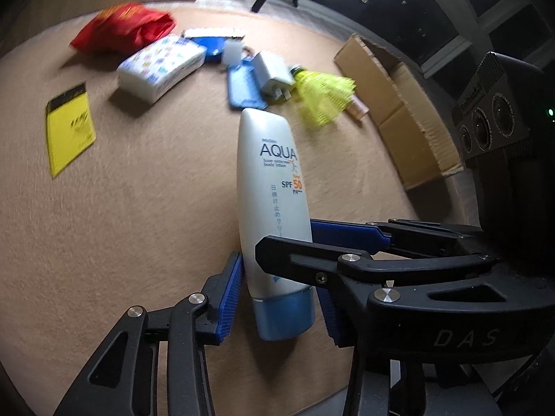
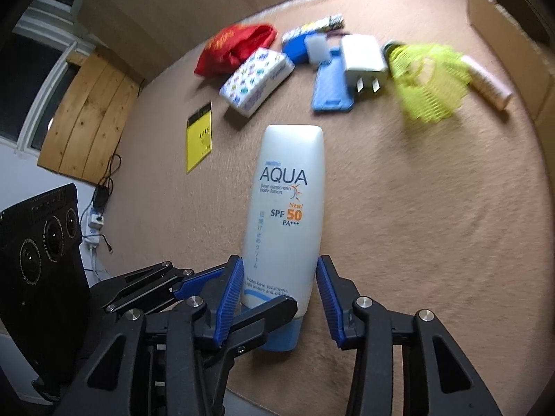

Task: Organize objects
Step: 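Lift the sunscreen tube upright with the right tool, then carry the tube over the cardboard box and open the right tool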

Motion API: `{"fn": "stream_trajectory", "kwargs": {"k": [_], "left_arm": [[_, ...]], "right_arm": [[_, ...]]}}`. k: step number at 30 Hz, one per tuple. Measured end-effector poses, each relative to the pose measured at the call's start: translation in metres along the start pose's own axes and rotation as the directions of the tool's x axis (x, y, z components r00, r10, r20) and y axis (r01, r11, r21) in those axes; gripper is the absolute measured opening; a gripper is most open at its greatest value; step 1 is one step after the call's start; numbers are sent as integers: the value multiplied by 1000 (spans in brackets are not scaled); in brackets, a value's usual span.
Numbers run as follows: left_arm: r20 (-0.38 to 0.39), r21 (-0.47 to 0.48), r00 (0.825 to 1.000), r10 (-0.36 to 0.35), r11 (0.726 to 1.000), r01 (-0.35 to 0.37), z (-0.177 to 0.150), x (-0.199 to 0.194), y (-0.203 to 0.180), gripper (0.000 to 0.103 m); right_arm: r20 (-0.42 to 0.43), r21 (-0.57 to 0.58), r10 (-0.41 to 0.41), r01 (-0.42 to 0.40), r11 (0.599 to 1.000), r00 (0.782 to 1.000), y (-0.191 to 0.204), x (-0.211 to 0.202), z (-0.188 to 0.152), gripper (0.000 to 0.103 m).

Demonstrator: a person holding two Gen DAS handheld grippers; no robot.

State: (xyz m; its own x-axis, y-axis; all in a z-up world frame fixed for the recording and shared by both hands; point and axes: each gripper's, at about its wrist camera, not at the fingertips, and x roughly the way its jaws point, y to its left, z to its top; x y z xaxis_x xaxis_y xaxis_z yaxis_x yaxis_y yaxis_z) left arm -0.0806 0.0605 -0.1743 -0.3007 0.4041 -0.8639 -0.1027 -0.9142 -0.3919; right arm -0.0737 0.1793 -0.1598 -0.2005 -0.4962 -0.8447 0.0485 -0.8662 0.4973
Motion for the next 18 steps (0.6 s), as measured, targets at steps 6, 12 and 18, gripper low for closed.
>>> {"fn": "stream_trajectory", "kwargs": {"k": [6,12,18], "left_arm": [[37,67,999,-8,998,5,21,-4,-40,43],[66,134,997,-38,991,29,52,-2,-89,43],[78,192,995,-64,980,48,89,15,-142,43]], "right_arm": [[70,17,-10,9,1000,997,-19,-42,9,40],[143,30,-49,46,998,988,-50,-89,22,40],[203,53,-101,92,994,974,-86,-128,42,40]]}}
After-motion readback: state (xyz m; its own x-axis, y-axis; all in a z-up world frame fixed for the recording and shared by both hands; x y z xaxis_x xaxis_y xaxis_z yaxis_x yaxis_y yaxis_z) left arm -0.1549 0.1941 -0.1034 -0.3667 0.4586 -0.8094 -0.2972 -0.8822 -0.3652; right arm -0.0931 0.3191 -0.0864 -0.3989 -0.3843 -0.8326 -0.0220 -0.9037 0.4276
